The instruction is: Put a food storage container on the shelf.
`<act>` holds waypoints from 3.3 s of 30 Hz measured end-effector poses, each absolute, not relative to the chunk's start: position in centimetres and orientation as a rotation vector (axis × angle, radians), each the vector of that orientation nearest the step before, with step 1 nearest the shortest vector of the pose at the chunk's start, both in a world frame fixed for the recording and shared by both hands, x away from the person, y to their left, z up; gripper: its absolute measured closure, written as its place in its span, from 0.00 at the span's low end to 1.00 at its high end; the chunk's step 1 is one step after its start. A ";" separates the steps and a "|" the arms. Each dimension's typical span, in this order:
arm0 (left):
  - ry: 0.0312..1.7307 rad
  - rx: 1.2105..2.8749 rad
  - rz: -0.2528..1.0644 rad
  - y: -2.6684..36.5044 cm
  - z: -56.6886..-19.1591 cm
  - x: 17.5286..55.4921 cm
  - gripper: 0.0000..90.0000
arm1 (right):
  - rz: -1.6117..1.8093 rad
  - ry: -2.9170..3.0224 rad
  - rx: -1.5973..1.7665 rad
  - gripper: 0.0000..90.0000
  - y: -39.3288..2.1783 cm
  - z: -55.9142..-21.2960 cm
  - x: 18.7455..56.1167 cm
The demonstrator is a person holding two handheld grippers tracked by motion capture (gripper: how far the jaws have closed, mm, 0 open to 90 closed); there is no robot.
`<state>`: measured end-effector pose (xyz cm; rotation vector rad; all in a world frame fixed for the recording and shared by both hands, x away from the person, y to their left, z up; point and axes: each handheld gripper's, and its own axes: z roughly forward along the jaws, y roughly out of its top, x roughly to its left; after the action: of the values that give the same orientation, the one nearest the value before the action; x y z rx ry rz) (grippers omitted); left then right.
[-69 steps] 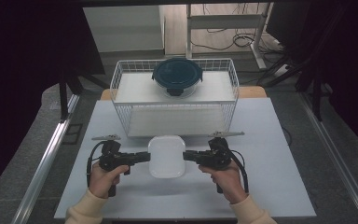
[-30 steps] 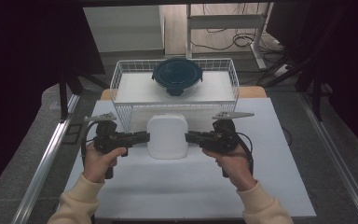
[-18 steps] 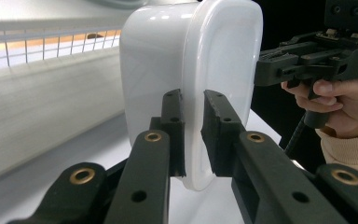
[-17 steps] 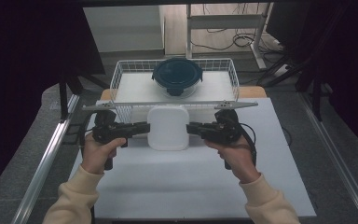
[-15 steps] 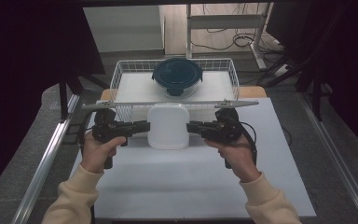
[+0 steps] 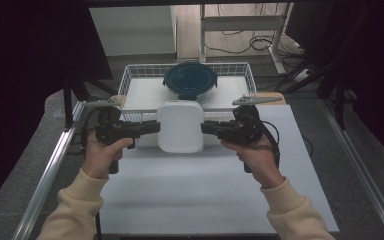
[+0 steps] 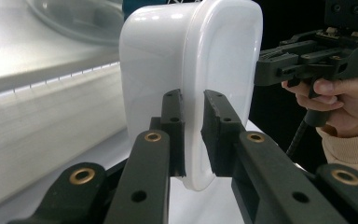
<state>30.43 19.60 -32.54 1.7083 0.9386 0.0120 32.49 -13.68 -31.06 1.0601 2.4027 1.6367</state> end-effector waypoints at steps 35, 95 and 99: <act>0.923 1.700 0.053 20.2 -23.9 36.4 0.88 | 1.634 2.372 1.035 0.88 -13.0 -22.4 38.1; 1.144 1.417 -0.348 19.6 -27.9 49.3 0.75 | 1.765 2.315 1.749 0.72 -14.5 -24.6 51.6; 1.135 1.415 -0.242 19.6 -27.1 48.5 0.57 | 1.744 2.283 1.697 0.44 -14.3 -24.3 51.3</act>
<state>48.49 19.60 -27.14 1.4152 1.1346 -0.2420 51.26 -14.35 -24.25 1.6968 2.2832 1.7438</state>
